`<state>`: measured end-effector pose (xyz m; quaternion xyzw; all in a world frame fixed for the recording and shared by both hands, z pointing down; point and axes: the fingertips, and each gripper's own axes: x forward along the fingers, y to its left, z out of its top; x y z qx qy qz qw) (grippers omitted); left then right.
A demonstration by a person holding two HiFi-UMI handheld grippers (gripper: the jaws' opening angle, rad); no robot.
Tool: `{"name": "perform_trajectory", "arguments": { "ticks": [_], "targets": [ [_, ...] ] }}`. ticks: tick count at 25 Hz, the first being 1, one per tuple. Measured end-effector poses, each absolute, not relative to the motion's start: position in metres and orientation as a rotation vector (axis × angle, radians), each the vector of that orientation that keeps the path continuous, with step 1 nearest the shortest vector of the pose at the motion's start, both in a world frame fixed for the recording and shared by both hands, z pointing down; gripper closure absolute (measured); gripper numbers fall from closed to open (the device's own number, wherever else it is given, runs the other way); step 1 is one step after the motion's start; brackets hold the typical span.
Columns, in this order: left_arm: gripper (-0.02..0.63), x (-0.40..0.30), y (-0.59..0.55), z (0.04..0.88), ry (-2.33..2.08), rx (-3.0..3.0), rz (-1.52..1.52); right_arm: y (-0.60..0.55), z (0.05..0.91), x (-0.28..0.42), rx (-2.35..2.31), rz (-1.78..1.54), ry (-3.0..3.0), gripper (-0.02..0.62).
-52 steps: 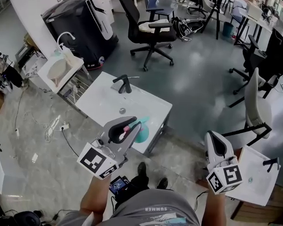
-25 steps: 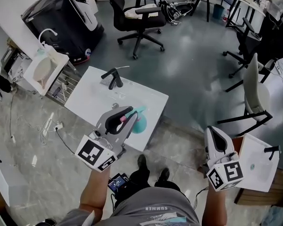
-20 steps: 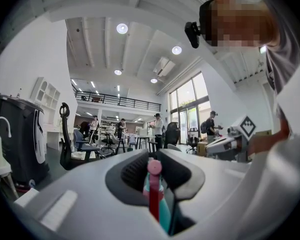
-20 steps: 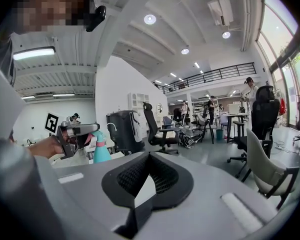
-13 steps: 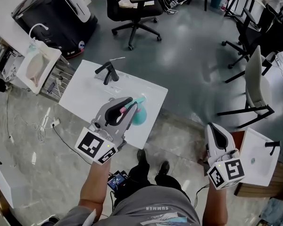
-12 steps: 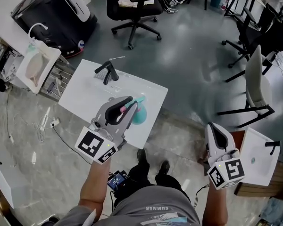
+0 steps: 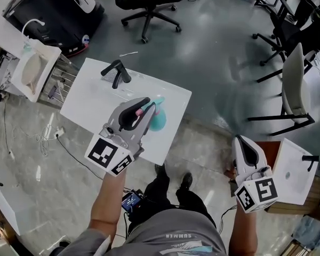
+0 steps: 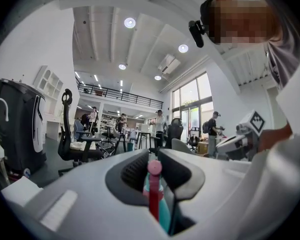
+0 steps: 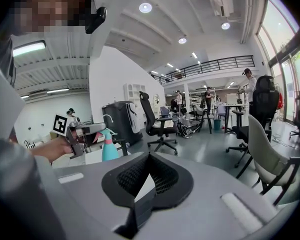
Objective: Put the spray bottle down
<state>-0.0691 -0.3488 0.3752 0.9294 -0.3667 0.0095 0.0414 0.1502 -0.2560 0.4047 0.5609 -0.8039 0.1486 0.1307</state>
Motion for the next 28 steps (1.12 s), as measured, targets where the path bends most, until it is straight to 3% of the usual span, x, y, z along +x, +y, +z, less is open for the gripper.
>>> {"name": "perform_trajectory", "arguments": {
  "ticks": [28],
  "targets": [
    [0.551,-0.045,-0.433,0.484,-1.036,2.805,-0.019,-0.284,0.487,0.144,1.626,0.577,-2.211,0.594]
  ]
}}
